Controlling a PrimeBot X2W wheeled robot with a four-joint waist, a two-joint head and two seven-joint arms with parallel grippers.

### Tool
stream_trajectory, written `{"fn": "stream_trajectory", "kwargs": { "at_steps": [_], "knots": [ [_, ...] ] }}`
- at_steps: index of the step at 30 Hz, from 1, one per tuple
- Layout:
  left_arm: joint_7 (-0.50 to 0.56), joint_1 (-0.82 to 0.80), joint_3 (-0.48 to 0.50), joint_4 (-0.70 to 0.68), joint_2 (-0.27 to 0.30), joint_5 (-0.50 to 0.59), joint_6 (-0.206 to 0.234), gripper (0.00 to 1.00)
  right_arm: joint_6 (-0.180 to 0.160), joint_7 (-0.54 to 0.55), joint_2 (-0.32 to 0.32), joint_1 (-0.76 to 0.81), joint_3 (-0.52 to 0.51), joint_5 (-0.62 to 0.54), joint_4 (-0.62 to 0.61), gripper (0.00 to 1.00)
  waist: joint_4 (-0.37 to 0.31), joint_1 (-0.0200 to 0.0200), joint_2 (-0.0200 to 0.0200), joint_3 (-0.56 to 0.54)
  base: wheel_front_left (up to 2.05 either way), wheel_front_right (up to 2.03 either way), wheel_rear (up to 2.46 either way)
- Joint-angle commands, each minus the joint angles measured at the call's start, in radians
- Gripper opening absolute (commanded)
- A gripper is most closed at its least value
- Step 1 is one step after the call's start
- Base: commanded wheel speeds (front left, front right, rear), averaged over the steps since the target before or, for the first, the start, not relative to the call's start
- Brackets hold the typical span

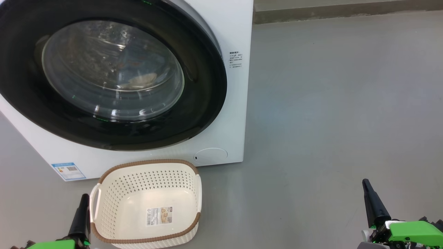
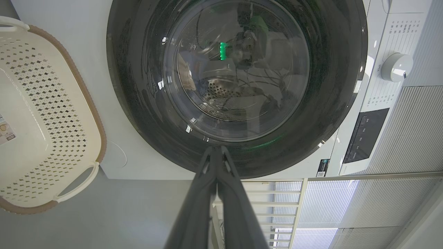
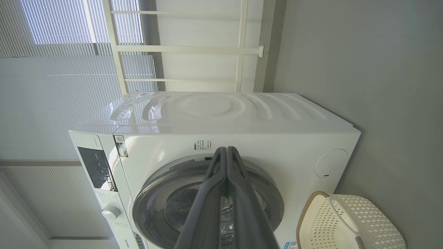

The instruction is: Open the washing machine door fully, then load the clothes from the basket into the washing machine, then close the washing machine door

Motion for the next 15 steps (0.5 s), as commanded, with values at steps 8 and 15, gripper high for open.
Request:
{"fn": "stream_trajectory", "kwargs": {
  "at_steps": [8,15],
  "knots": [
    [0.003,-0.038,0.031,-0.018,0.018,-0.003,-0.003,0.0,-0.001,0.008,-0.007,-0.04,0.024,0.004,-0.029,0.0,0.0,0.0,0.0,0.0,0.0,0.0,0.0],
    [0.003,-0.038,0.031,-0.018,0.018,-0.003,-0.003,0.0,-0.001,0.008,-0.007,-0.04,0.024,0.004,-0.029,0.0,0.0,0.0,0.0,0.0,0.0,0.0,0.0]
  ]
}}
